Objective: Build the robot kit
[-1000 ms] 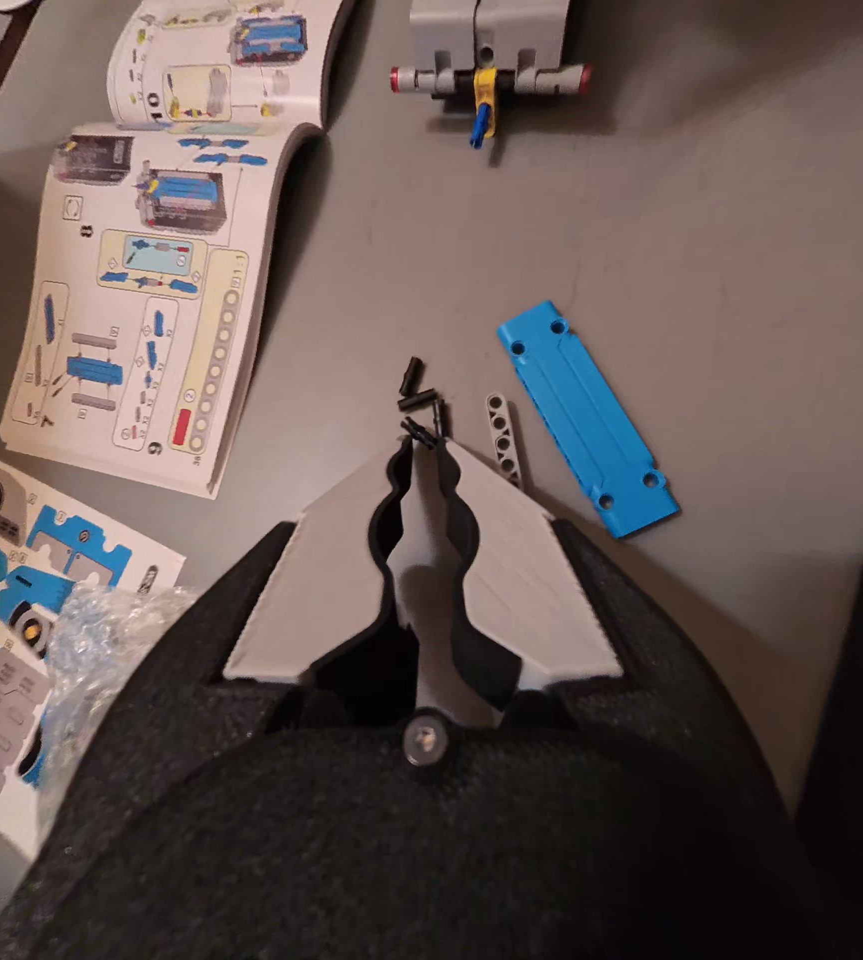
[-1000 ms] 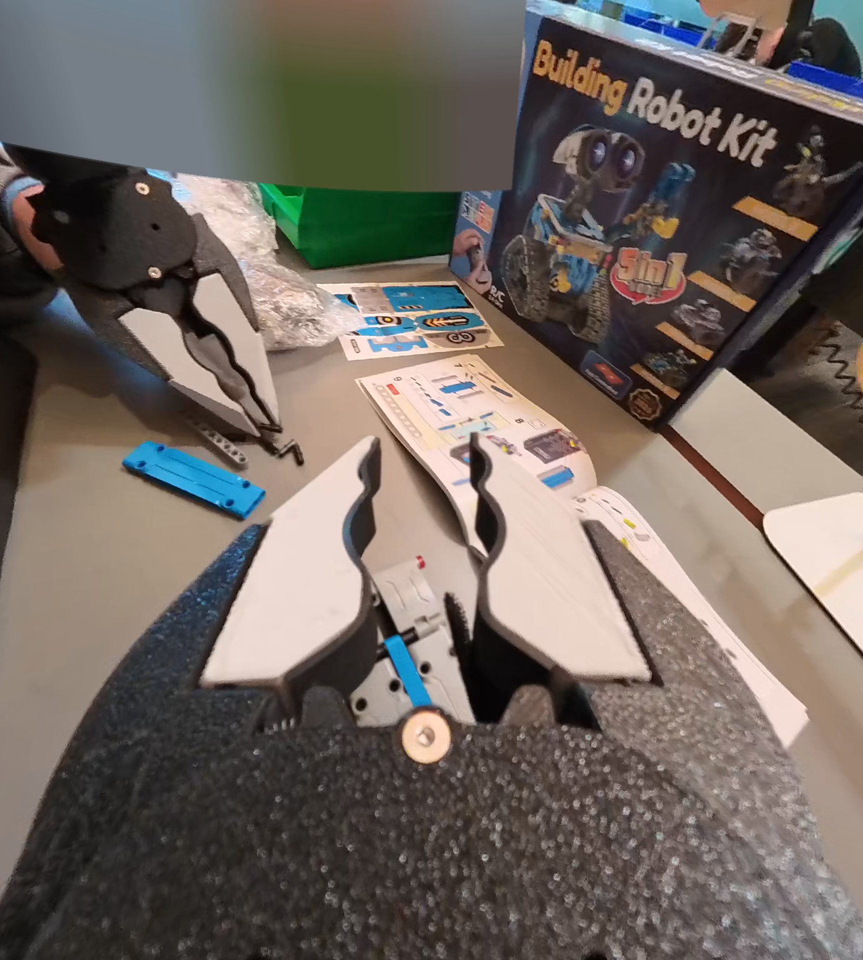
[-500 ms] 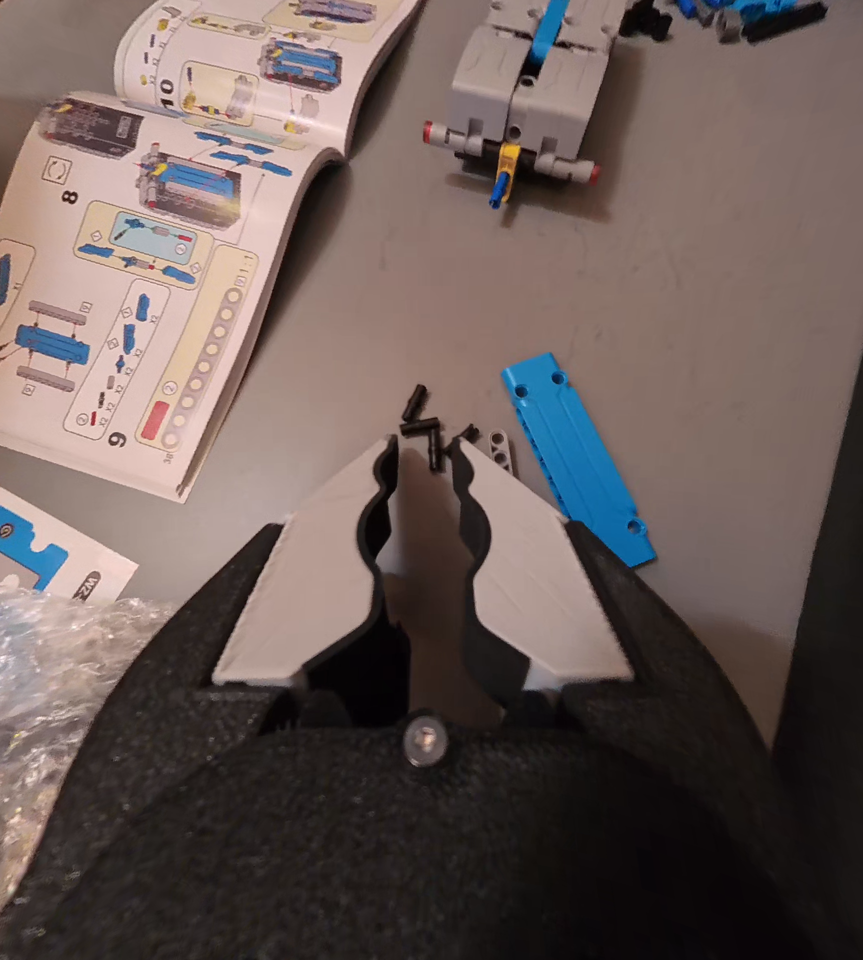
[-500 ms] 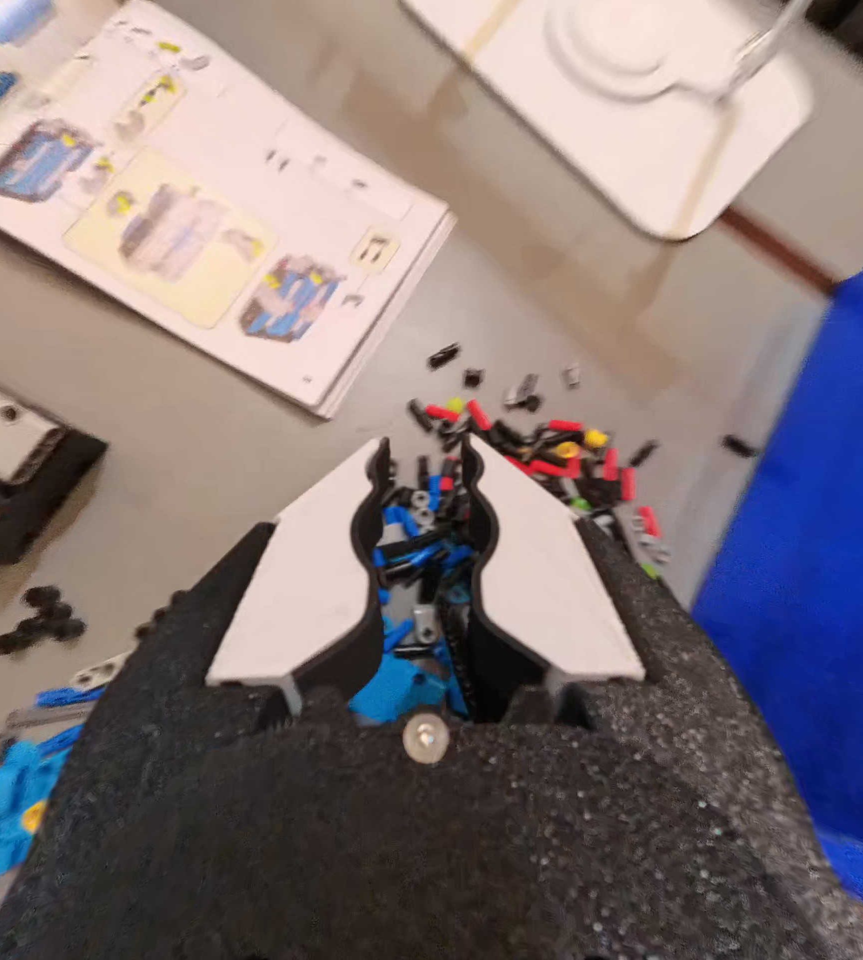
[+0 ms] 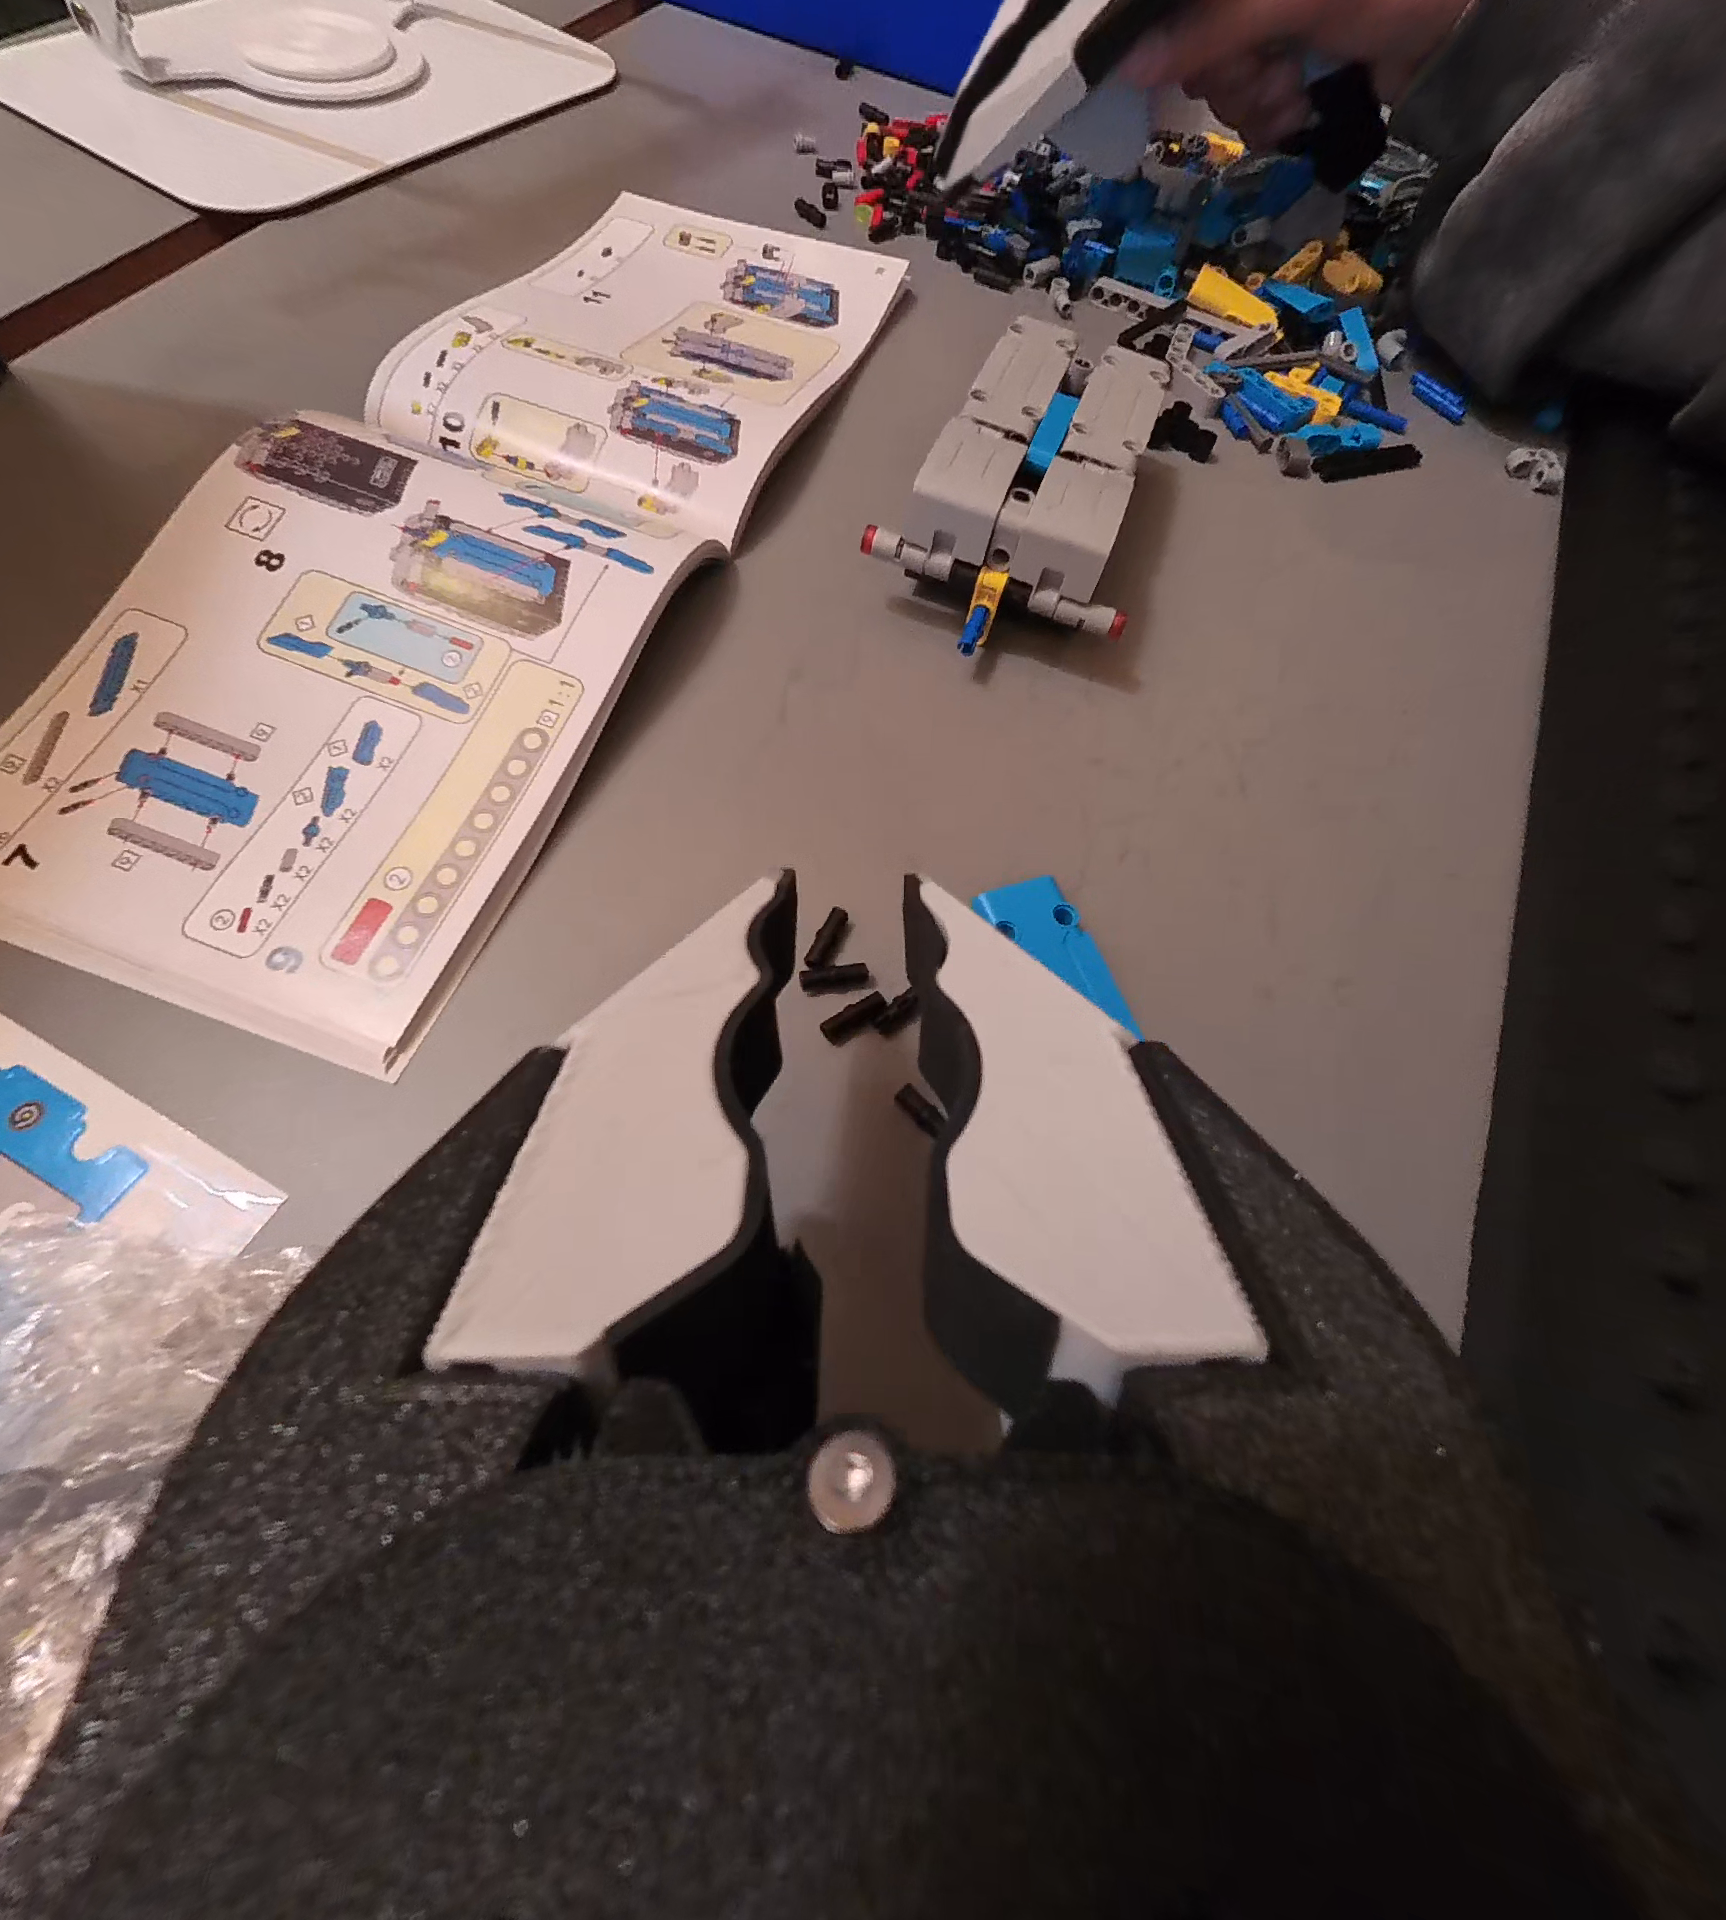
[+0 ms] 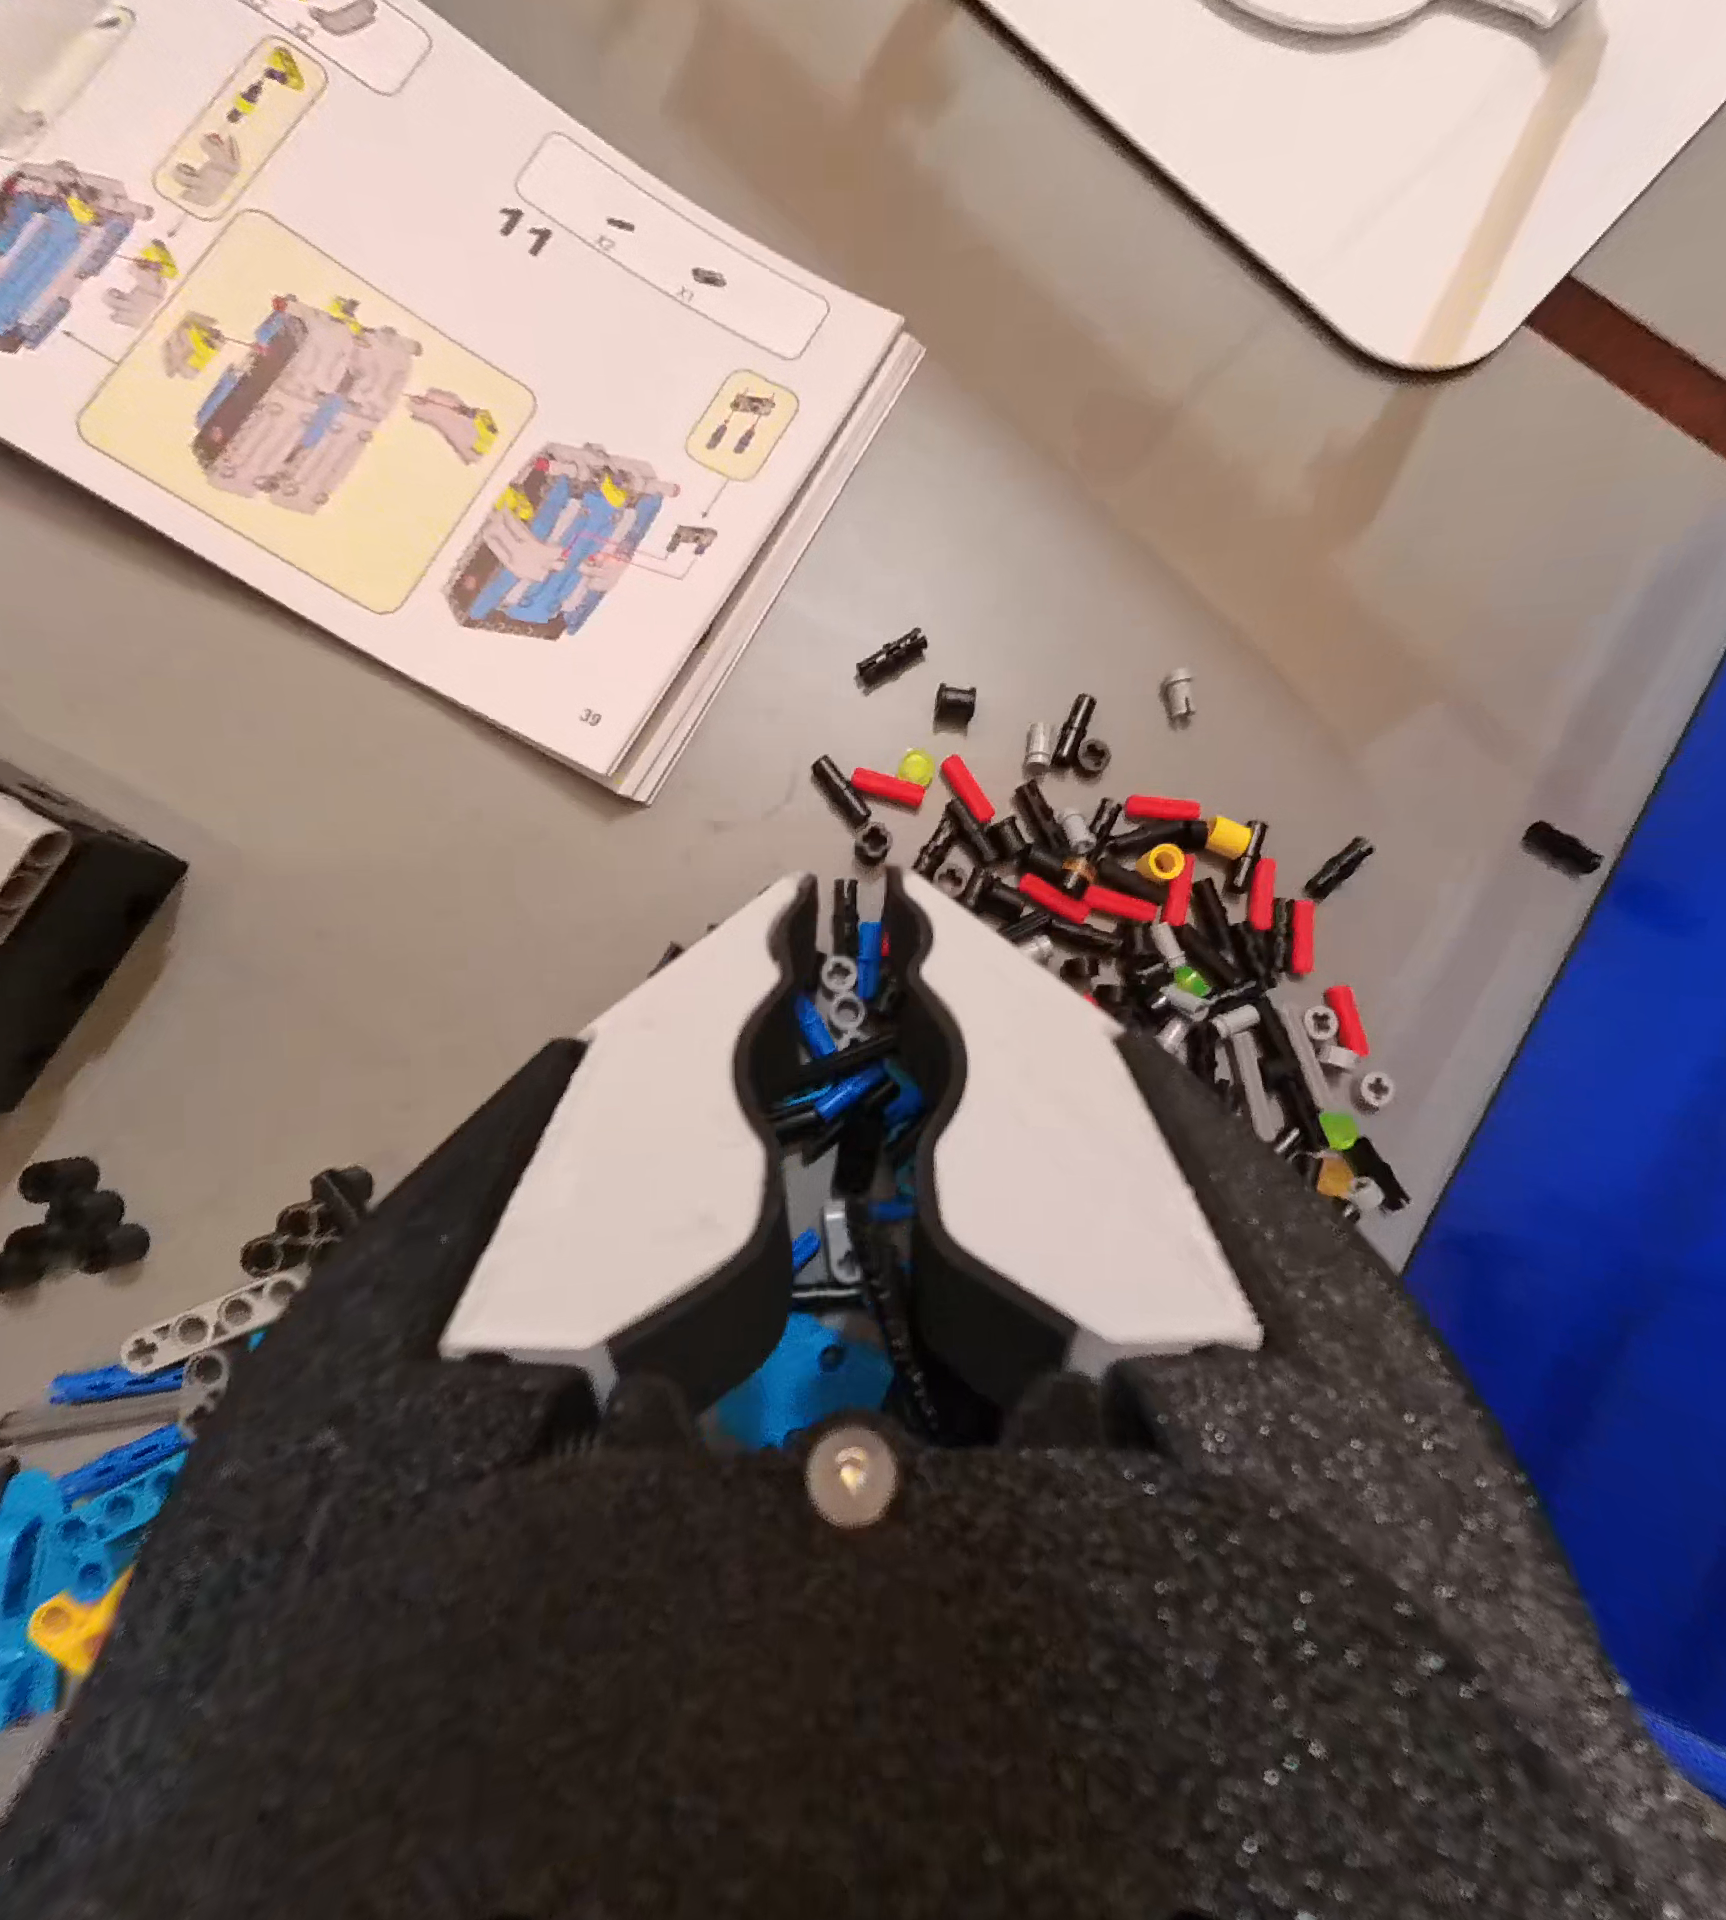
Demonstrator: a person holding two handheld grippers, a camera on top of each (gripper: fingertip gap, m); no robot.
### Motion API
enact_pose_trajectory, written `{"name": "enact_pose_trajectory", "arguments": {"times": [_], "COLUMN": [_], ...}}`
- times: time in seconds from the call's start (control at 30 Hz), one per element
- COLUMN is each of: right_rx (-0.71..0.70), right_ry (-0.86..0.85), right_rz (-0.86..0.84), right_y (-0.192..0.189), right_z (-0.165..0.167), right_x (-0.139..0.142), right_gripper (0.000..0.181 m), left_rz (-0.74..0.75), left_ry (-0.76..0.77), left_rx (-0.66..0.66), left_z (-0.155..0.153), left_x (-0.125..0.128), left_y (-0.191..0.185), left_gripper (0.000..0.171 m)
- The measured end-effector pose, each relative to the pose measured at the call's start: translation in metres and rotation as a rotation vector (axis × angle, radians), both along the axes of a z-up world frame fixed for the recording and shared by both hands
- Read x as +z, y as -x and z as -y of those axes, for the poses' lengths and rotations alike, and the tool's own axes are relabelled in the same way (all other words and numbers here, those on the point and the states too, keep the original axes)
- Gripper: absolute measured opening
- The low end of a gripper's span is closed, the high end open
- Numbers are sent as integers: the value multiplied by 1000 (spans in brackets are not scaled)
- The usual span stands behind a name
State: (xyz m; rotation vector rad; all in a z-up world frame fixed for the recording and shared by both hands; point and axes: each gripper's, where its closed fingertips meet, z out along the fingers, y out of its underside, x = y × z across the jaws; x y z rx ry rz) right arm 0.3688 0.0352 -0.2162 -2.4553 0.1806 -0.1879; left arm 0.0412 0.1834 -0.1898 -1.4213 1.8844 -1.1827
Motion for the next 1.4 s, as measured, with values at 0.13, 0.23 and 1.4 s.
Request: {"name": "enact_pose_trajectory", "arguments": {"times": [0.13, 0.23, 1.4], "right_rx": [13, 17, 1013], "right_ry": [31, 55, -476], "right_rz": [-19, -8, 408], "right_y": [2, 0, 339], "right_z": [-1, 1, -100], "right_x": [-9, -16, 82], "right_gripper": [8, 7, 16], "left_rz": [0, 8, -8], "left_ry": [-4, 0, 609], "left_rx": [1, -2, -127], "left_z": [0, 1, 47], "left_x": [0, 4, 50], "left_y": [0, 1, 5], "left_gripper": [19, 19, 3]}}
